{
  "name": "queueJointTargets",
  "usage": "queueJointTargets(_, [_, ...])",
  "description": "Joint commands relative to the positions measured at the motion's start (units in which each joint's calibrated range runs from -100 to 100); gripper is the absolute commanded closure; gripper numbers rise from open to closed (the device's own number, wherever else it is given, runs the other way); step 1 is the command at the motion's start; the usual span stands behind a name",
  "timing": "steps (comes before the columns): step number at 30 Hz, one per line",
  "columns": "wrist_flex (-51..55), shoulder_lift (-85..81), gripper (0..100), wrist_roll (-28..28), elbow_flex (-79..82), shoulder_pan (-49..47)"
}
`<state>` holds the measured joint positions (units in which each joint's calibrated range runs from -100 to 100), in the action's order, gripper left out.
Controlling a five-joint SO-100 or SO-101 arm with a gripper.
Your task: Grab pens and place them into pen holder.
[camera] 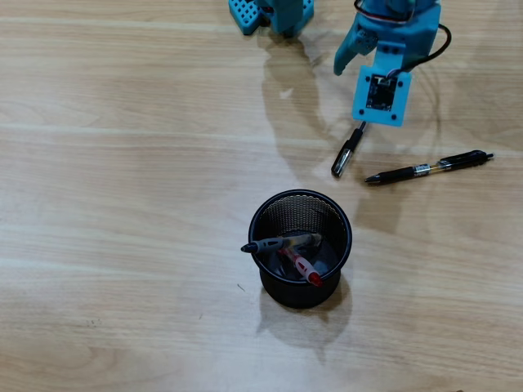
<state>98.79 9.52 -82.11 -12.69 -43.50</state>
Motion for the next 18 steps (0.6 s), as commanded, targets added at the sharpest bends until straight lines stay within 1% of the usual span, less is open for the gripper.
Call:
queueJointTargets(1, [-1.98,0.12,71,-0.25,4.91,1.29])
queueJointTargets(2, [-4.17,0.12,71,-0.25,6.9,1.38])
queueJointTargets(3, [-8.81,0.04,71,-0.25,10.7,1.38])
queueJointTargets(7, [-17.56,-0.05,71,-0.3,15.67,1.2])
queueJointTargets(11, [-20.11,0.55,71,-0.41,15.86,1.11])
queueJointTargets(15, [-20.2,0.8,71,-1.98,17.21,0.74])
queueJointTargets(18, [-24.4,0.8,71,-1.98,19.93,0.84])
